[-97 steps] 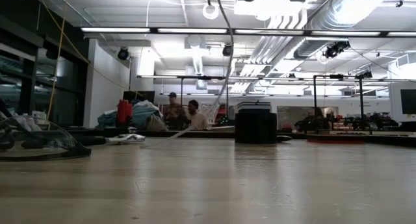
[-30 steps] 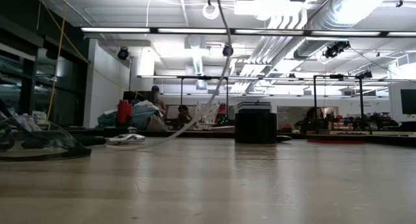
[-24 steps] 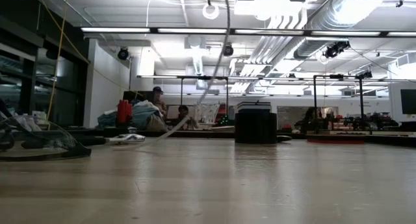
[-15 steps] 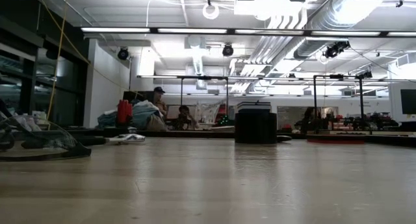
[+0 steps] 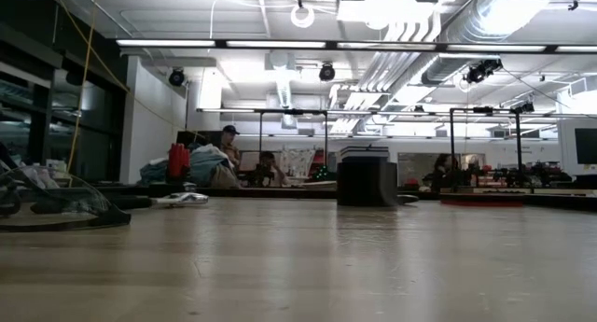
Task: Coil cords
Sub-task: Uncoil the white wire from the black spool
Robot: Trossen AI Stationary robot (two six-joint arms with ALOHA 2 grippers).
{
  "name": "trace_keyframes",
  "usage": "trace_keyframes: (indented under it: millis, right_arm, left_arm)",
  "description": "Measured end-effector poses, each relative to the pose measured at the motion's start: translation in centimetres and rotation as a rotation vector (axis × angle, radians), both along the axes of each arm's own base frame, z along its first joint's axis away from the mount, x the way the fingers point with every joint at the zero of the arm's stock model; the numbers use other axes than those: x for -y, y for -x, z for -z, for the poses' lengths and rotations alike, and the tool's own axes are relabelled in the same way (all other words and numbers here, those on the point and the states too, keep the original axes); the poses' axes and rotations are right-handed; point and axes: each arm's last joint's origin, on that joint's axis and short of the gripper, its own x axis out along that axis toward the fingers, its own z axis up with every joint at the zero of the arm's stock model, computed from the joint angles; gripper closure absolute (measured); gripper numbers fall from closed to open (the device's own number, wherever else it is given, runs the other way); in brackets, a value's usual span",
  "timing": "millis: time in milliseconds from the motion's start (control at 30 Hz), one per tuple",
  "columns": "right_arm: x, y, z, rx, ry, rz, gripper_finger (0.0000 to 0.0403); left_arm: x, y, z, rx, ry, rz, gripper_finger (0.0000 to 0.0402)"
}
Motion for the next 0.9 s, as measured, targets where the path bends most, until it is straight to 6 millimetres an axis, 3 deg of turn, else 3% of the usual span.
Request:
trace_keyframes:
  millis: [167,433,633,900]
  right_arm:
    - [-0.8,-0.9,1.1,-0.073,-0.019,-0.033,0.0263]
    - [-2.2,-0.7,0.8,-0.077,-0.049,-0.159,0.0263]
    - [-2.6,0.9,-0.6,-0.034,-0.03,-0.195,0.0263]
    - [-1.9,2.0,-2.3,0.118,-0.01,-0.127,0.0263]
  left_arm:
    - [-1.5,0.5,-0.5,0.081,0.022,-0.143,0.0401]
    - [-4.3,1.1,-0.4,0.107,-0.016,-0.359,0.0401]
    - [-5.1,1.2,0.2,-0.036,-0.029,-0.162,0.0401]
    - [-2.9,-0.1,1.8,-0.294,-0.008,0.158,0.0401]
